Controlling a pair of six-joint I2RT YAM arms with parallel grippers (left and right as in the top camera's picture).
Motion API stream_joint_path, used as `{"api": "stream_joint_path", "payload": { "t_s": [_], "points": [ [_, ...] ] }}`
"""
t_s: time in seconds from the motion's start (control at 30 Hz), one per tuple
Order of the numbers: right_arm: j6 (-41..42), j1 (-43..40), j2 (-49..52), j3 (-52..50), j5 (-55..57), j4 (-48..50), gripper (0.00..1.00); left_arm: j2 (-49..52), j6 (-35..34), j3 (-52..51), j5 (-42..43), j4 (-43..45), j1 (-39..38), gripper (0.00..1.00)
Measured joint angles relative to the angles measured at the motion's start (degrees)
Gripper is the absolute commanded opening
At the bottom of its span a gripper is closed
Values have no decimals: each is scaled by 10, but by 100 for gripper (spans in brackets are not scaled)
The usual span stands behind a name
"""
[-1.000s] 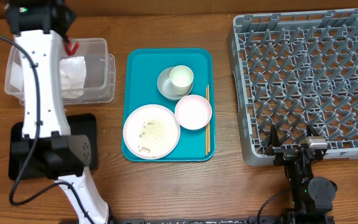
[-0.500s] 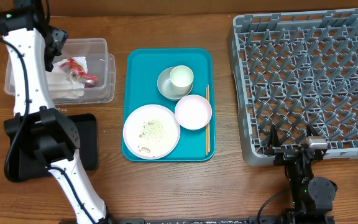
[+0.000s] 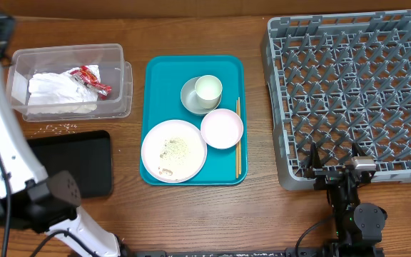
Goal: Sort waste into correct bins and load items into the dishwasher
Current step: 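Carry the red wrapper into the clear bin and release it, then move the right gripper over the tray and grasp the small pink bowl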
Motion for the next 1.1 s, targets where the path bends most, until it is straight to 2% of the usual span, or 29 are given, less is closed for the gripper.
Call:
{"api": "stream_joint_path", "payload": {
  "t_s": [0.33,0.7,0.9,1.1],
  "points": [
    [-9,0,0,0,23,11,100,4,0,0,-5,-58,20,100],
    [36,0,0,0,-30,196,100,4,0,0,-5,-58,19,100],
    [97,0,0,0,-76,355,100,4,0,0,-5,-58,19,100],
    [123,0,-1,1,-61,517,100,4,0,0,-5,-58,19,100]
  ]
}}
